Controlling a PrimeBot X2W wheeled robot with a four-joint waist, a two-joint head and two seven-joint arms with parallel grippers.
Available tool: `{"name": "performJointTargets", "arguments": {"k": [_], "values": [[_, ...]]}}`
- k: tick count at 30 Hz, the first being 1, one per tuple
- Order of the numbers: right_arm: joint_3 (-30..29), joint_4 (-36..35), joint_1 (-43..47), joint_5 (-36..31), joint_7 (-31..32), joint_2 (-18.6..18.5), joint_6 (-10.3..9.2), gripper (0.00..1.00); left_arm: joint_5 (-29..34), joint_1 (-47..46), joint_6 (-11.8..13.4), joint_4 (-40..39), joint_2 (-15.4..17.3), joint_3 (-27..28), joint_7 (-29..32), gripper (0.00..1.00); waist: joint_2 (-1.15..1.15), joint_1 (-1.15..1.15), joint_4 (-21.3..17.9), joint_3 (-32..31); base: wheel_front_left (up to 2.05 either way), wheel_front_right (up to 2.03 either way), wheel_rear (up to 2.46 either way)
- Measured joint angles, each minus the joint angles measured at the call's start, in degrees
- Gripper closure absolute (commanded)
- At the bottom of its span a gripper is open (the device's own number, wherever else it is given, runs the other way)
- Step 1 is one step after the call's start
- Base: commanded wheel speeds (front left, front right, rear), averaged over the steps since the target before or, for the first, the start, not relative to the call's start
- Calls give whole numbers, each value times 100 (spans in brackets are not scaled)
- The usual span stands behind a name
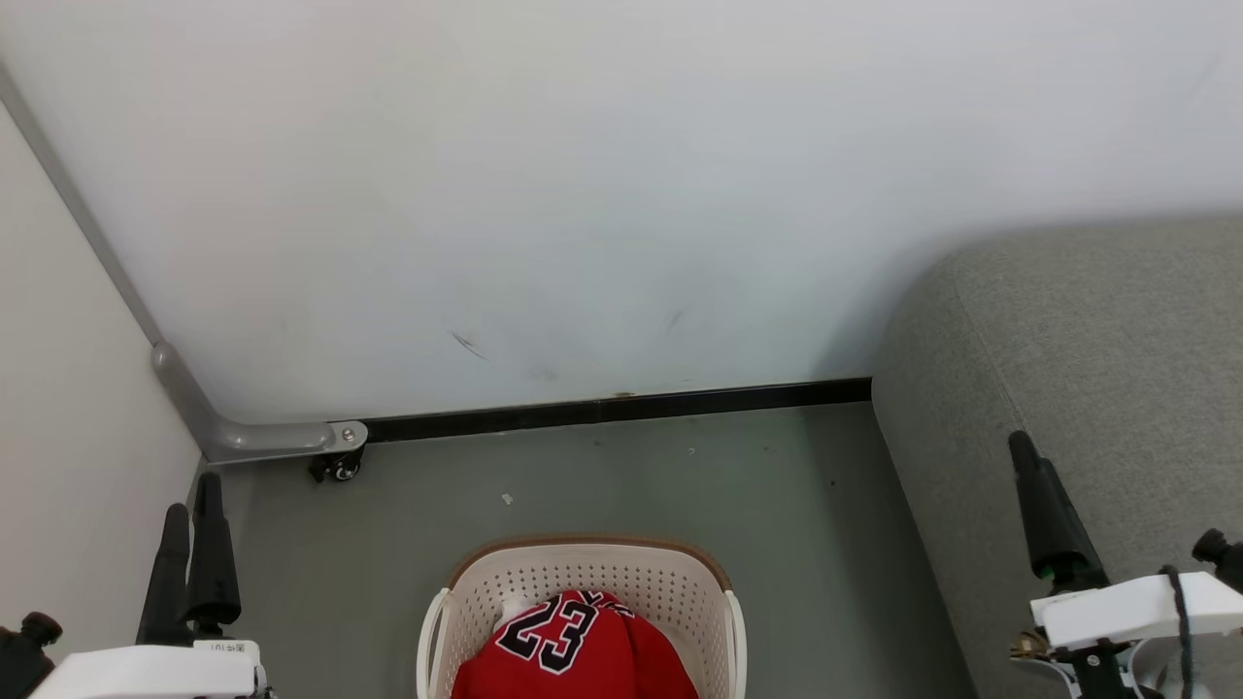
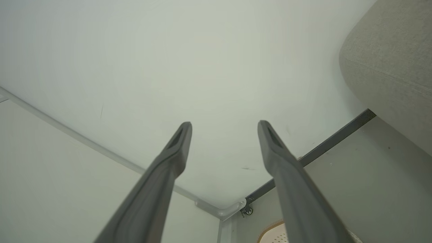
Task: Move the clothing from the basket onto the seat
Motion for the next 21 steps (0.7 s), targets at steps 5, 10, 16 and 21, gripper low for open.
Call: {"name": "performJointTargets", "arguments": {"k": [5,10,16,21], "values": [[93,-101,11,-382,-89,1,0,0,497,9,0,-207,8,-18,-69,0,0,-19,-2,10,0,0,0],[235,-104,26,-1044,-166,-2,0,0,1127,81,0,-398,24,-120,-188,0,0,-33,-6,23,0,0,0],[261,-93,142,-1959,-292,-18,0,0,2027,160,-1,-616,60,-425,-303,0,0,-39,-15,22,0,0,0],[370,-87,145,-2529,-389,-16,1,0,2643,324,7,-642,98,-657,-409,0,0,-41,-25,13,0,0,0]]}}
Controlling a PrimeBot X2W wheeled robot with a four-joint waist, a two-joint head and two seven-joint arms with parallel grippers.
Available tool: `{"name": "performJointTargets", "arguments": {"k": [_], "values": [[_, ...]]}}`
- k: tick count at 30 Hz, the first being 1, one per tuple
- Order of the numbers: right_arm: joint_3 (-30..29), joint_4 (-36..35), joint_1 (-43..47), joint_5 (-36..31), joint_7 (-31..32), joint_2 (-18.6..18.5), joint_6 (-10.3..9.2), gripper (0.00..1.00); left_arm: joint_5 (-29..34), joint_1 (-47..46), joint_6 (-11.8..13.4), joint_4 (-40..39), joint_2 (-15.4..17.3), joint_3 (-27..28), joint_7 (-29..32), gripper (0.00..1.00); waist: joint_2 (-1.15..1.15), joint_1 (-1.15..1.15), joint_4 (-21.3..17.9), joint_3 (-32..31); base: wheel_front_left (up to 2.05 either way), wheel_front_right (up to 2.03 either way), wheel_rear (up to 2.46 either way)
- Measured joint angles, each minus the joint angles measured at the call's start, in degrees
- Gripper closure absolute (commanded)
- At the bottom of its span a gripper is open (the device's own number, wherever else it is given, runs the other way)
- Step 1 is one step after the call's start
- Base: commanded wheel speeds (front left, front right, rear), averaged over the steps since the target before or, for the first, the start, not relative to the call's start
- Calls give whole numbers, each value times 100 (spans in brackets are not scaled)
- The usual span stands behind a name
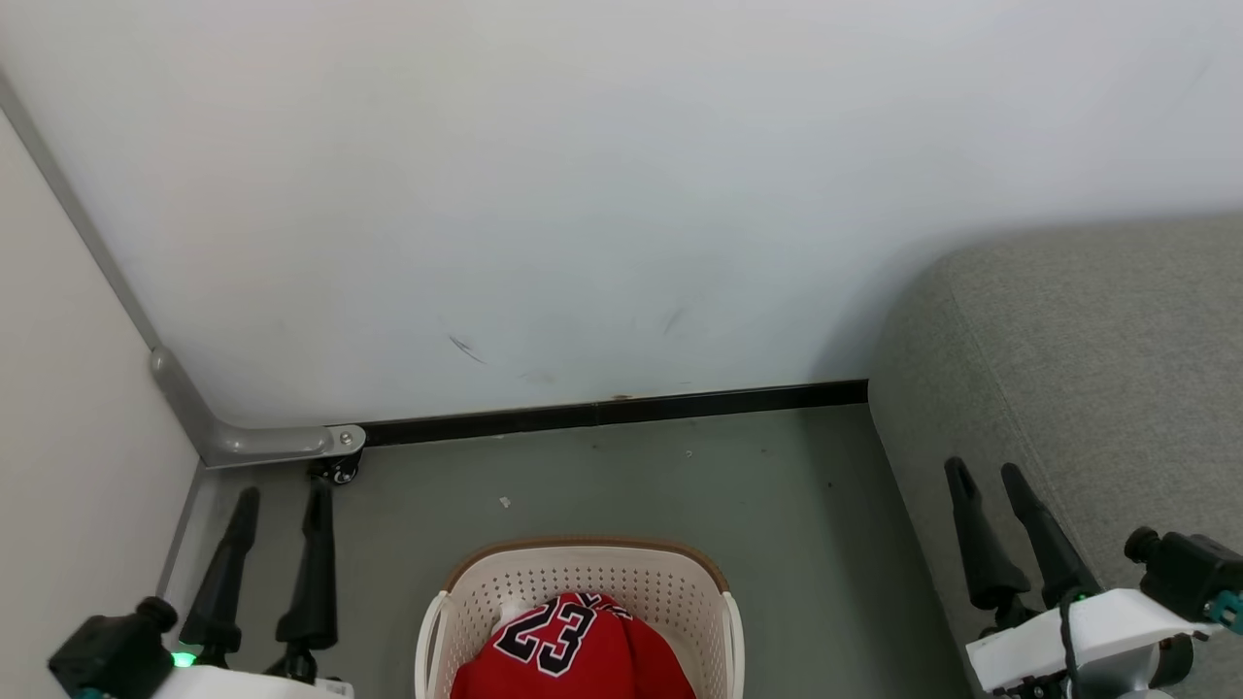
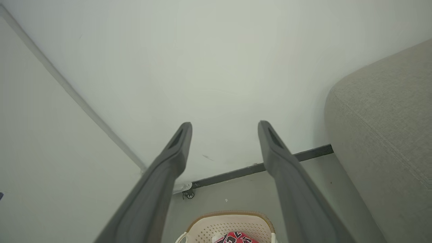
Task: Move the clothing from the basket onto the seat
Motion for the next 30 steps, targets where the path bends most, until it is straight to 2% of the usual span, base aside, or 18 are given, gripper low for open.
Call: {"name": "performJointTargets", "arguments": {"k": [13,21,23,26,30], "values": [[108,332,142,-1658,-250,-4,0,0,1629,262,453,127,40,-570,-292,0,0,-2,-51,-48,0,0,0],[105,406,141,-2138,-374,-5,0,0,2235,375,680,397,51,-884,-436,0,0,-3,-68,-88,0,0,0],[118,413,137,-2187,-411,-5,0,0,2221,415,744,489,51,-946,-453,0,0,-2,-69,-94,0,0,0],[125,490,133,-2186,-411,-5,0,0,1806,428,948,649,56,-922,-453,0,0,-2,-68,-98,0,0,0],[111,627,133,-2186,-411,-5,0,0,1897,427,954,719,65,-945,-453,0,0,-3,-67,-103,0,0,0]]}}
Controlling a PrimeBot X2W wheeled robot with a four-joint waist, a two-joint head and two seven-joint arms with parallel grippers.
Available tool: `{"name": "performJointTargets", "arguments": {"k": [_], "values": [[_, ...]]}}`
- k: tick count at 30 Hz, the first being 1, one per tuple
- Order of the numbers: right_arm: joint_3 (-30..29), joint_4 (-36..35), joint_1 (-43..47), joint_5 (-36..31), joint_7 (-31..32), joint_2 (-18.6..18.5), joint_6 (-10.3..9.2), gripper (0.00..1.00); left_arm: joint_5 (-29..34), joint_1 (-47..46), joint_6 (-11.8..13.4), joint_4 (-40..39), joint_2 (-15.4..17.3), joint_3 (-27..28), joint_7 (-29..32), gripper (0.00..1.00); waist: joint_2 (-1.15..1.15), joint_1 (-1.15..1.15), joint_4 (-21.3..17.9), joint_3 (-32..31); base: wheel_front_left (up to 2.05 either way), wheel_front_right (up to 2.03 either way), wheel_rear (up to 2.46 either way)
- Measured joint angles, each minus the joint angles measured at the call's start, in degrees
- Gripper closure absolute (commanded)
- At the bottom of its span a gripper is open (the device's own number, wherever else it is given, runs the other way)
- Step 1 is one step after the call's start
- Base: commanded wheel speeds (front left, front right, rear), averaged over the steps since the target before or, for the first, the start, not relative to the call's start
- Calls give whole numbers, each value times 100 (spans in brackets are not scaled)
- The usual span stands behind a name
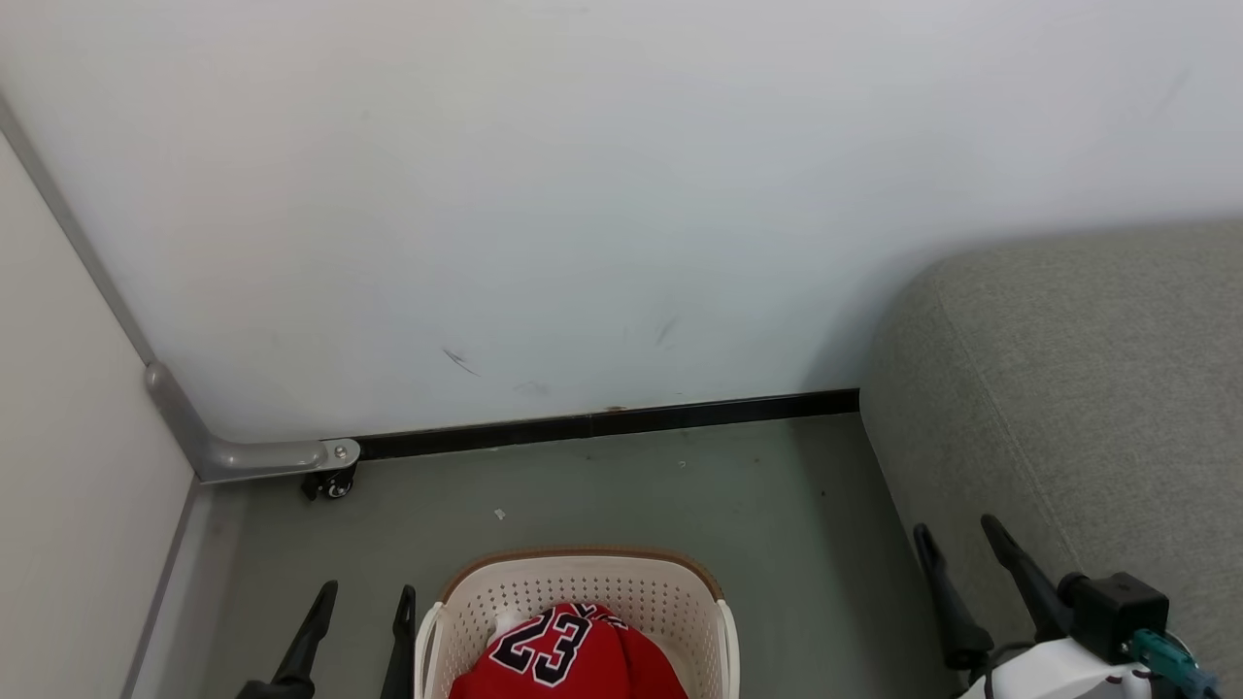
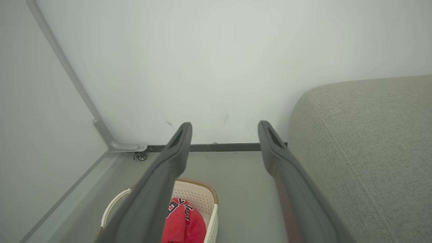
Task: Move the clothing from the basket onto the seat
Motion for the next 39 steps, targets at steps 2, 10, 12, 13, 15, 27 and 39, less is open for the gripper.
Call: {"name": "performJointTargets", "arguments": {"k": [2,10,12,13,15,27,39], "values": [[-8,99,2,0,1,0,0,0,41,0,52,33,2,-1,0,0,0,0,0,-1,0,0,0],[15,190,-7,3,1,0,0,0,73,-4,109,115,2,-71,0,0,0,0,0,-2,0,0,0],[24,213,-9,3,1,0,0,0,71,-8,118,119,2,-88,0,0,0,0,2,0,0,0,0],[30,226,-10,3,1,0,0,0,73,-14,116,114,2,-97,0,0,0,0,3,1,0,0,0],[31,241,-14,3,0,0,0,0,80,-34,116,109,2,-122,0,0,0,-1,8,4,0,0,0],[59,286,-34,5,1,0,0,0,78,-59,118,121,2,-177,0,0,0,-1,26,24,0,0,0],[103,352,-52,30,1,0,0,0,70,-60,116,153,2,-205,0,0,0,-1,31,30,0,0,0]]}}
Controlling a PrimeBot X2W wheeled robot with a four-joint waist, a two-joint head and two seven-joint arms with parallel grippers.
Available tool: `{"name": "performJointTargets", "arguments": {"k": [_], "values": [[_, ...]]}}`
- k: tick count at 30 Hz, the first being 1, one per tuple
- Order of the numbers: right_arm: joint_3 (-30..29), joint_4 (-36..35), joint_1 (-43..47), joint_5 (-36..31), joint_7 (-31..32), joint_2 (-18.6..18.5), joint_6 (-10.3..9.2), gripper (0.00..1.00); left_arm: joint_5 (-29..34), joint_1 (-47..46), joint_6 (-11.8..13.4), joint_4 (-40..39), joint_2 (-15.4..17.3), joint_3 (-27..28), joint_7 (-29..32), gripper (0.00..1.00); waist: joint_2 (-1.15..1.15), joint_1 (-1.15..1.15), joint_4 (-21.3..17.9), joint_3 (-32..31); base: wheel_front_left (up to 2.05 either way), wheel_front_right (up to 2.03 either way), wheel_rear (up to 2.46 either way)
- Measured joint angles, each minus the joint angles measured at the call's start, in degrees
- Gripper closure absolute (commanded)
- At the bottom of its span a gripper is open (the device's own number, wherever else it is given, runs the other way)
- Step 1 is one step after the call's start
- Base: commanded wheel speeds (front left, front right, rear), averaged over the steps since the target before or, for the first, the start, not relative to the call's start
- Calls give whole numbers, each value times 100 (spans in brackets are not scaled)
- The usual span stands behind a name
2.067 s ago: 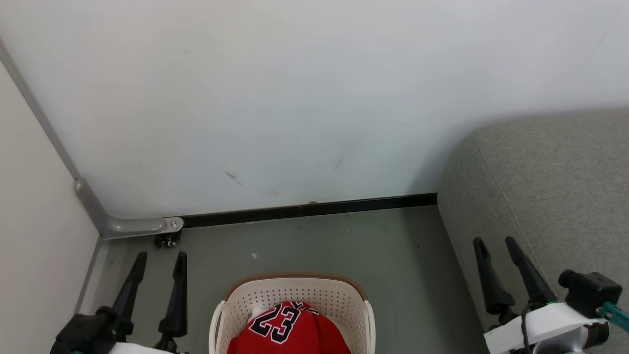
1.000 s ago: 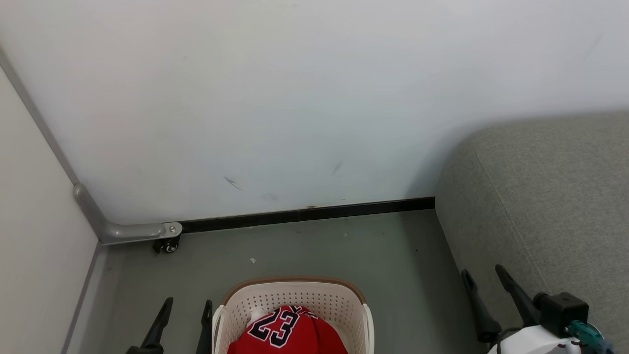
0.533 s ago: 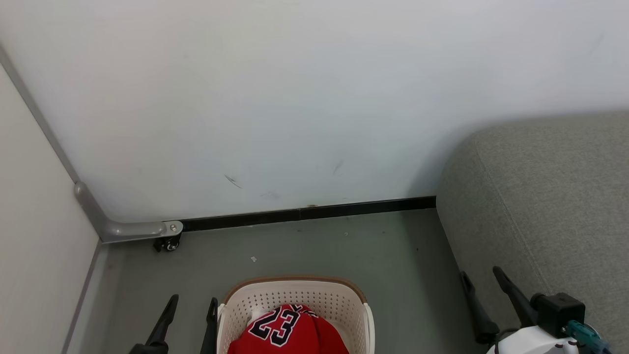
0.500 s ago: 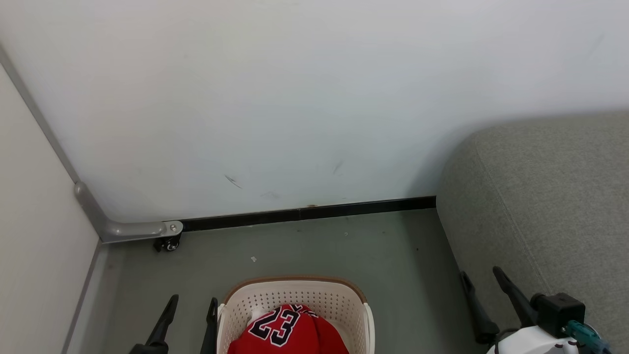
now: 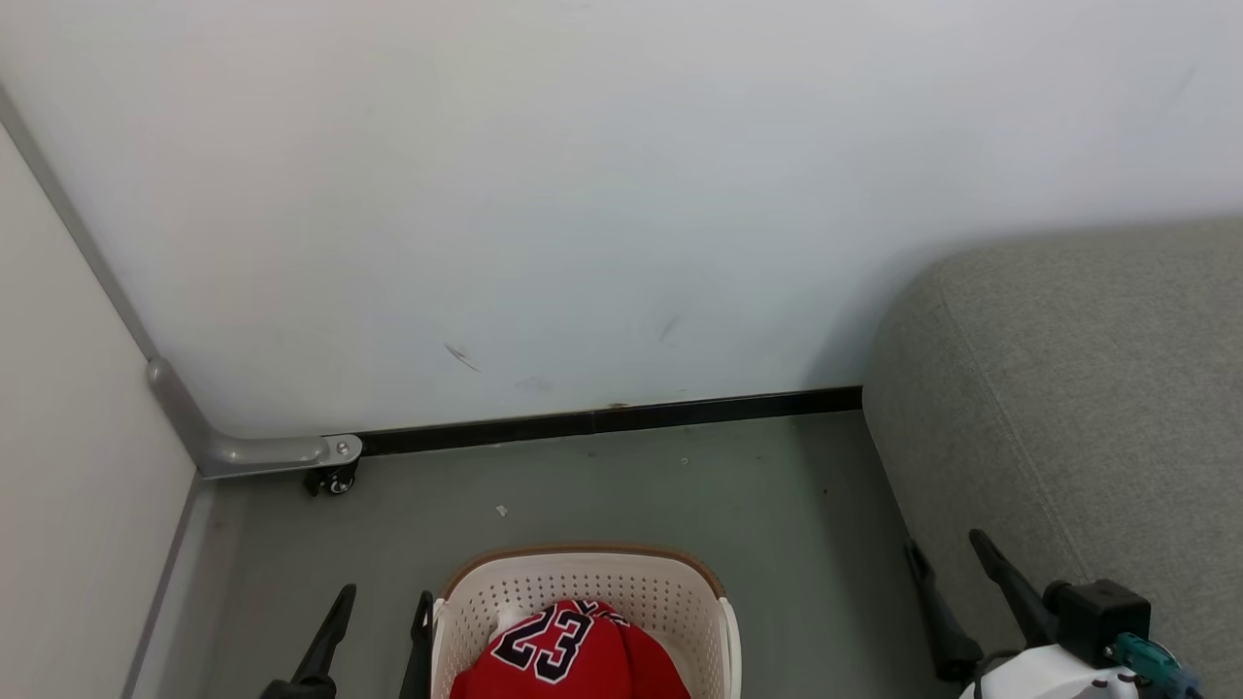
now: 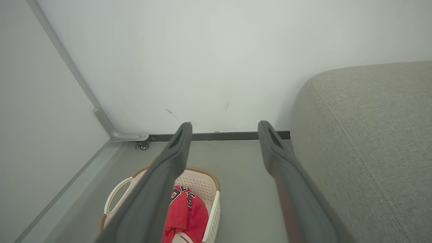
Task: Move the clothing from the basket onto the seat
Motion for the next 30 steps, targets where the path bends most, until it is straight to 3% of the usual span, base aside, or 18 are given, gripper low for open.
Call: {"name": "performJointTargets", "arguments": {"k": [17,30], "values": [[-88,109,3,19,0,1,0,0,0,0,-26,25,1,-60,0,0,0,0,-30,102,0,0,0],[-467,310,521,45,0,8,0,0,5,24,-280,209,2,-449,0,0,0,-1,-107,323,0,0,0]]}}
